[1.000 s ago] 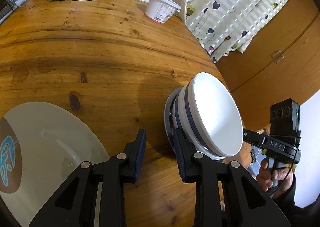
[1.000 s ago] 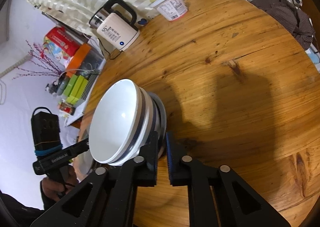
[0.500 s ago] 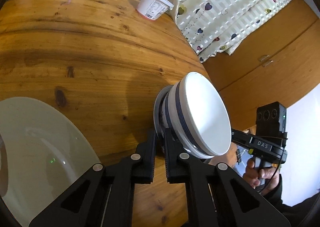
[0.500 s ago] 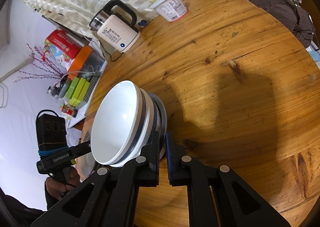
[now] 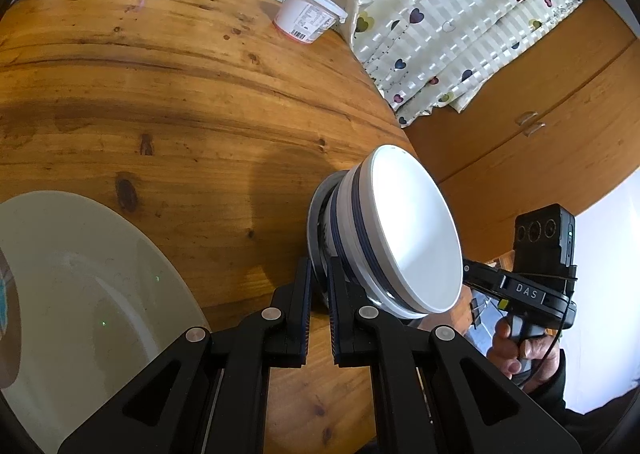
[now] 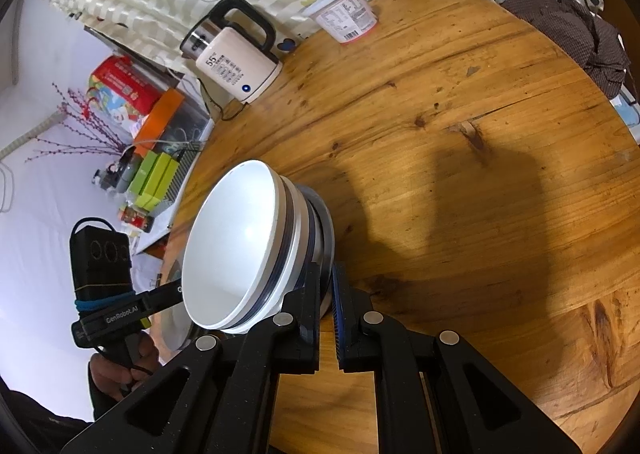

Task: Organize plates and bowls
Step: 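Carry the tilted bowl stack with the right gripper toward the plate stack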

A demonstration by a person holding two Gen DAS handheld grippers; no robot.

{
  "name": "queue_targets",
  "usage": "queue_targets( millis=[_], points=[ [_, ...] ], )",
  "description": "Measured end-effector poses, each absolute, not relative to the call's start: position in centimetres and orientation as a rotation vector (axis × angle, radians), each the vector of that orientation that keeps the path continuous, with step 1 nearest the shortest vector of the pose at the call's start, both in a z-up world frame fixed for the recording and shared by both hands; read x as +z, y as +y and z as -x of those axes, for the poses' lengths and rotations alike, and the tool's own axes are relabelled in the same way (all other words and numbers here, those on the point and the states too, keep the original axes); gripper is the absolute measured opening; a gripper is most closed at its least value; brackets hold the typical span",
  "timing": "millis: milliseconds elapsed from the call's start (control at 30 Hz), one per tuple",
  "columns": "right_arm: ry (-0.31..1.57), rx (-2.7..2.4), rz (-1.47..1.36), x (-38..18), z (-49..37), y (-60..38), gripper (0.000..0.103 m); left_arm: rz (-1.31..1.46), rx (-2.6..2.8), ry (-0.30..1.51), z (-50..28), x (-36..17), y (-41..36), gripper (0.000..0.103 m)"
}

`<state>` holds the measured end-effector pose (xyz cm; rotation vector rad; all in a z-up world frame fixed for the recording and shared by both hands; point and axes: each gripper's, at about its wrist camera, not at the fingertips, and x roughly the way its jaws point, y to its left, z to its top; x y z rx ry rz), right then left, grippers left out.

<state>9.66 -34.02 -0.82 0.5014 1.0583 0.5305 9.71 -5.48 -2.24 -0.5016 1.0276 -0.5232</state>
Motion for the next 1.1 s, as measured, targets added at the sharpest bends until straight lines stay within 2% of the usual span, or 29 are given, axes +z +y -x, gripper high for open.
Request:
queue_targets(
  millis=[1100],
  points=[
    [1.041,0.635,-0.4,2.8,-9.7,-27.4,0.007,0.54,-0.432,0.924,-6.6,0.8,0.6,0.006]
  ],
)
